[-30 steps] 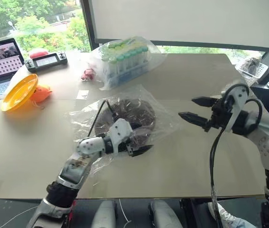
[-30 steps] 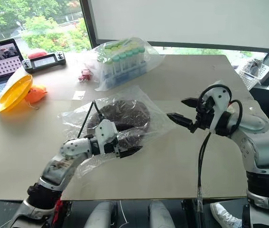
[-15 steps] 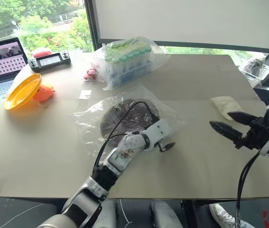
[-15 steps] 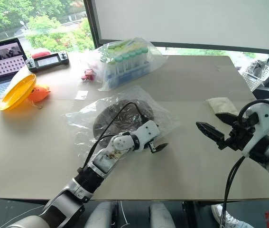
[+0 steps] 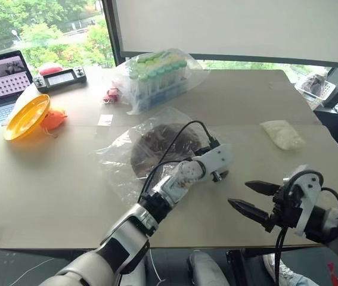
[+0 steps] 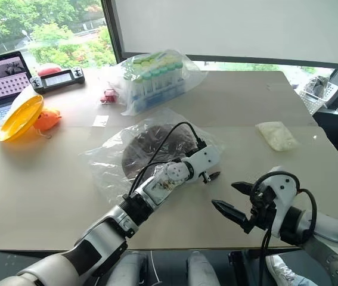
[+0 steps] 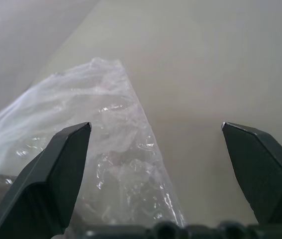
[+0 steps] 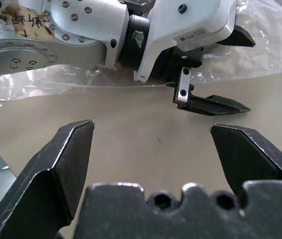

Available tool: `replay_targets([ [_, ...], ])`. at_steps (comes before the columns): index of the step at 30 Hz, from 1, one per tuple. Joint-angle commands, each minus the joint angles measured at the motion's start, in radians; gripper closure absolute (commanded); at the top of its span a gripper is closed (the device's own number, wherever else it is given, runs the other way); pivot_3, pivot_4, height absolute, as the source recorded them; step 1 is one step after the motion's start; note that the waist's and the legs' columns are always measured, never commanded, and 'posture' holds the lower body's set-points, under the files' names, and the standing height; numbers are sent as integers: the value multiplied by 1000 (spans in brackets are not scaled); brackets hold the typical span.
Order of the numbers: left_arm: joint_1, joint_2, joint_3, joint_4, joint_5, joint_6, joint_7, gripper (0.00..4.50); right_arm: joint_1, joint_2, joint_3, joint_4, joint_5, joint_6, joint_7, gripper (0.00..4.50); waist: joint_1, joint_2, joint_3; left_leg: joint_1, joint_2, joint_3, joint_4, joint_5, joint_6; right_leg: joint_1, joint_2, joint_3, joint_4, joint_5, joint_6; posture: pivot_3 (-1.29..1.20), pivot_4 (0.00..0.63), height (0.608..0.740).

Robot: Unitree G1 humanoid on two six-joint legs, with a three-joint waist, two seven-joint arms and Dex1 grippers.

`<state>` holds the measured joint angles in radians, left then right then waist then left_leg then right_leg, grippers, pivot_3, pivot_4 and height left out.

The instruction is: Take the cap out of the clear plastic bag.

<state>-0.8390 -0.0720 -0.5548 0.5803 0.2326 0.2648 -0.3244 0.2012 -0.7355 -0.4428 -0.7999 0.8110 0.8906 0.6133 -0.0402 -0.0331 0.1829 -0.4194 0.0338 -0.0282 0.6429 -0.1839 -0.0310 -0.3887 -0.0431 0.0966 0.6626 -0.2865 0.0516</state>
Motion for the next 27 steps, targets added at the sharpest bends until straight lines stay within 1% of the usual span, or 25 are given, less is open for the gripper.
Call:
replay_targets([
  [1, 66, 109, -3, -40, 73, 36, -18, 0, -3, 9, -6, -9, -11, -54, -15, 18, -9, 0, -1, 0, 0, 0, 0, 0, 0, 0, 0, 0, 0, 0, 0, 0, 150, 740],
  [4, 113, 155, 1, -79, 69, 85, -59, 0, -3, 10, 2, -5, -13, -65, -18, 18, -16, 0, -2, 3, 1, 1, -1, 0, 0, 0, 1, 1, 1, 0, 0, 0, 150, 740],
  [7, 147, 178, 27, -95, 56, 142, -76, 0, -6, 8, 5, 3, -14, -76, -18, 18, -22, -4, -10, 4, 1, 1, -1, 0, 0, 2, 1, 1, 1, 0, 0, 0, 150, 740],
  [9, 146, 179, 46, -94, 54, 160, -73, 517, -7, 7, 6, 5, -13, -81, -19, 0, -28, -6, -13, 5, 1, 1, -1, 0, 0, 3, 1, 1, 1, 0, 0, 0, 150, 740],
  [10, 145, 178, 51, -94, 55, 166, -72, 628, -7, 7, 7, 5, -12, -84, -20, 0, -30, -7, -14, 6, 1, 1, -1, 0, 0, 4, 1, 2, 0, 0, 0, 0, 150, 740],
  [12, 139, 173, 67, -85, 47, 179, -69, 1366, -8, 6, 10, 7, -13, -87, -21, 0, -31, -7, -14, 7, 1, 1, -1, 0, 0, 4, 1, 2, 0, 0, 0, 0, 150, 740],
  [14, 129, 169, 79, -77, 39, 186, -67, 1981, -12, 4, 14, 10, -15, -89, -24, 0, -32, -7, -14, 9, 1, 1, -1, 0, 0, 4, 2, 4, 1, 0, 0, 0, 150, 740],
  [15, 126, 169, 81, -74, 36, 189, -67, 2385, -13, 4, 15, 12, -15, -90, -25, 0, -33, -7, -14, 10, 1, 1, -1, 0, 0, 4, 2, 4, 1, 0, -1, 0, 150, 740],
  [16, 123, 166, 85, -74, 31, 198, -69, 2658, -15, 3, 17, 14, -16, -91, -26, 0, -33, -7, -14, 10, 1, 1, -1, 0, 0, 4, 3, 5, 1, 1, -1, 0, 150, 740],
  [21, 126, 158, 96, -61, 21, 212, -72, 4438, -16, 2, 26, 19, -20, -98, -31, 0, -33, -7, -14, 12, 1, 1, -1, 0, 0, 4, 4, 7, 1, 1, -1, 0, 150, 740],
  [26, 133, 151, 115, -60, 5, 210, -75, 4438, -13, 4, 32, 14, -20, -103, -38, 0, -32, -7, -15, 11, 1, 1, -1, 0, 0, 4, 4, 7, 1, 1, -1, 0, 150, 740],
  [27, 141, 148, 122, -82, -18, 197, -103, 4438, -13, 5, 34, 14, -20, -103, -40, 0, -32, -7, -15, 11, 1, 1, -1, 0, 0, 4, 4, 7, 1, 1, -1, 0, 150, 740],
])
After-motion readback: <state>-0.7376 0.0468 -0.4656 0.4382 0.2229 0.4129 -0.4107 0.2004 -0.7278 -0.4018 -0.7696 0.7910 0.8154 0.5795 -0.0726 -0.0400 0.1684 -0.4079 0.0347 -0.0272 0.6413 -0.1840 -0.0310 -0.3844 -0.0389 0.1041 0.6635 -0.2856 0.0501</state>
